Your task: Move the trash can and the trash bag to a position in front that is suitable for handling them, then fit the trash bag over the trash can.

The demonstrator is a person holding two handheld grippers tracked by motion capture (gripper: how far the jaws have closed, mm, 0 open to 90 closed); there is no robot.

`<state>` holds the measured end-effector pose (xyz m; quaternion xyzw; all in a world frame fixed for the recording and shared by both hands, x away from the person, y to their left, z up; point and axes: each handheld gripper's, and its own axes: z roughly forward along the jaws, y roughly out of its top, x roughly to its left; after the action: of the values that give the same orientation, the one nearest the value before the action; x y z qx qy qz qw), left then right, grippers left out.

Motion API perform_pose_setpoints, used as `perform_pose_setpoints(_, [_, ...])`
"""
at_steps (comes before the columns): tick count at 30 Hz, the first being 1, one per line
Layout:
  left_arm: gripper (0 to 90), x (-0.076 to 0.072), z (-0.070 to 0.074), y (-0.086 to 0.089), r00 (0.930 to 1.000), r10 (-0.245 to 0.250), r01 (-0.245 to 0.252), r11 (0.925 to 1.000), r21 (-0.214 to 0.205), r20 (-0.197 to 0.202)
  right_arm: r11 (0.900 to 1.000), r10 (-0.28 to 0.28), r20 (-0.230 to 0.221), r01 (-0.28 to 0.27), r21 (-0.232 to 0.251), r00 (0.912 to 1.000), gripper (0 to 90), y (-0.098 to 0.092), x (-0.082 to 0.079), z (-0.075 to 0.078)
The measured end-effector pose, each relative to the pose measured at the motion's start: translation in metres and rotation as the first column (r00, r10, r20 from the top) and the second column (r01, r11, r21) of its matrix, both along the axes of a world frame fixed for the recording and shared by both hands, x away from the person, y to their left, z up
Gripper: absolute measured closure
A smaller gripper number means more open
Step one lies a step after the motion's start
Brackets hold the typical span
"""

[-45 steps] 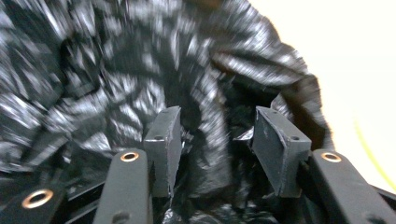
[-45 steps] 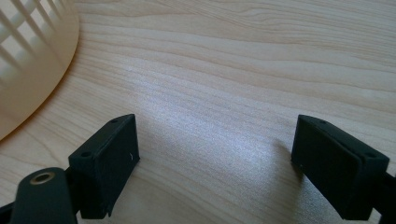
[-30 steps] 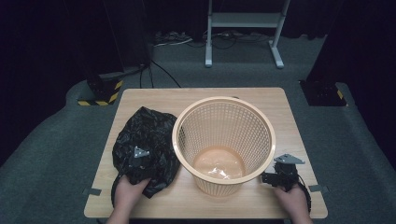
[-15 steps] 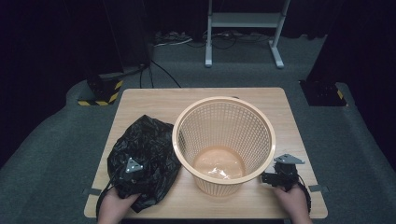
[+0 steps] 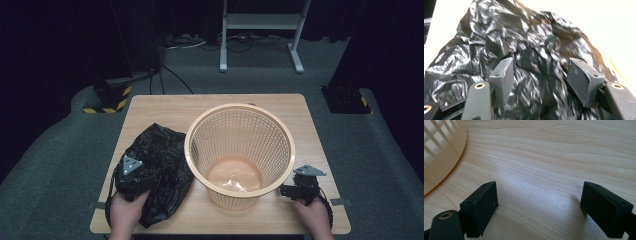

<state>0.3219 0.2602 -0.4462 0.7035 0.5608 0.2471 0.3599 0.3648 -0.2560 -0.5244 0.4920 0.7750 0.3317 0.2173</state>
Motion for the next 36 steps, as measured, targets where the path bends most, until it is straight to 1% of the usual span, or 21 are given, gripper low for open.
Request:
perform_pose_setpoints(2, [37.0, 0.008, -0.001, -0.003, 1.0, 0.005, -0.005, 1.0, 0.0, -0.007, 1.0, 0.0, 0.0, 0.0, 0.0, 1.0, 13.8, 0.0, 0.0, 0.0])
perform_pose_setpoints(4, [35.6, 0.016, -0.004, -0.006, 0.9996, 0.017, -0.017, 0.9998, 0.013, -0.024, 1.0, 0.0, 0.0, 0.0, 0.0, 1.0, 13.7, 0.0, 0.0, 0.0])
perform_pose_setpoints(5, [34.4, 0.022, -0.007, -0.007, 0.9985, 0.031, -0.03, 0.9994, 0.017, -0.044, 1.0, 0.0, 0.0, 0.0, 0.0, 1.0, 13.8, 0.0, 0.0, 0.0])
perform_pose_setpoints(7, [32.6, 0.028, -0.011, -0.006, 0.9968, 0.05, -0.049, 0.9987, 0.018, -0.063, 1.0, 0.0, 0.0, 0.0, -0.001, 1.0, 13.9, 0.0, 0.0, 0.0])
perform_pose_setpoints(10, [31.1, 0.039, -0.021, -0.007, 0.9913, 0.064, -0.06, 0.9975, 0.036, -0.115, 1.0, -0.001, 0.001, 0.001, 0.0, 1.0, 14.0, 0.0, 0.0, 0.0])
perform_pose_setpoints(12, [30.9, 0.043, -0.026, -0.008, 0.9886, 0.064, -0.058, 0.9973, 0.046, -0.137, 1.0, -0.002, 0.001, 0.002, 0.0, 1.0, 14.0, 0.0, 0.0, 0.0])
perform_pose_setpoints(14, [30.4, 0.045, -0.03, -0.009, 0.987, 0.064, -0.056, 0.9968, 0.057, -0.147, 1.0, -0.002, 0.001, 0.002, 0.001, 1.0, 14.0, 0.0, 0.0, 0.0])
perform_pose_setpoints(18, [28.9, 0.05, -0.035, -0.012, 0.9849, 0.06, -0.051, 0.9971, 0.057, -0.163, 1.0, 0.0, 0.001, 0.0, -0.001, 1.0, 14.0, 0.0, 0.0, 0.0])
perform_pose_setpoints(21, [28.4, 0.052, -0.041, -0.016, 0.9822, 0.048, -0.034, 0.9963, 0.079, -0.181, 1.0, -0.001, 0.001, 0.001, 0.0, 1.0, 14.0, 0.0, 0.0, 0.0])
perform_pose_setpoints(25, [28.5, 0.053, -0.053, -0.019, 0.9777, 0.034, -0.013, 0.995, 0.099, -0.207, 1.0, -0.002, 0.002, 0.002, 0.001, 1.0, 14.2, 0.0, 0.0, 0.0])
perform_pose_setpoints(27, [29.4, 0.053, -0.058, -0.017, 0.9764, 0.034, -0.014, 0.9956, 0.092, -0.214, 1.0, -0.002, 0.002, 0.002, 0.001, 1.0, 14.2, 0.0, -0.001, 0.0])
perform_pose_setpoints(29, [30.8, 0.05, -0.061, -0.016, 0.9768, 0.031, -0.013, 0.9963, 0.085, -0.212, 1.0, -0.003, 0.001, 0.003, 0.003, 1.0, 14.1, 0.0, -0.001, 0.0])
perform_pose_setpoints(31, [33.8, 0.048, -0.064, -0.015, 0.9775, 0.019, -0.002, 0.9965, 0.083, -0.21, 1.0, -0.002, 0.001, 0.002, 0.003, 1.0, 14.1, 0.0, 0.0, 0.0])
perform_pose_setpoints(32, [37.0, 0.046, -0.065, -0.015, 0.9806, 0.009, 0.007, 0.9966, 0.082, -0.196, 1.0, 0.0, 0.001, 0.0, 0.001, 1.0, 14.1, 0.0, 0.0, 0.0])
perform_pose_setpoints(33, [39.2, 0.045, -0.066, -0.015, 0.9821, 0.002, 0.014, 0.9963, 0.085, -0.188, 1.0, -0.002, 0.0, 0.002, 0.004, 1.0, 14.1, 0.0, 0.0, 0.0])
perform_pose_setpoints(34, [43.6, 0.043, -0.066, -0.015, 0.9837, -0.011, 0.026, 0.9963, 0.081, -0.18, 1.0, 0.0, 0.001, 0.0, 0.003, 1.0, 14.1, 0.0, 0.0, 0.0])
perform_pose_setpoints(36, [56.1, 0.04, -0.066, -0.016, 0.9857, -0.023, 0.037, 0.9956, 0.086, -0.167, 1.0, 0.001, 0.0, -0.001, 0.002, 1.0, 14.2, 0.0, 0.0, 0.0])
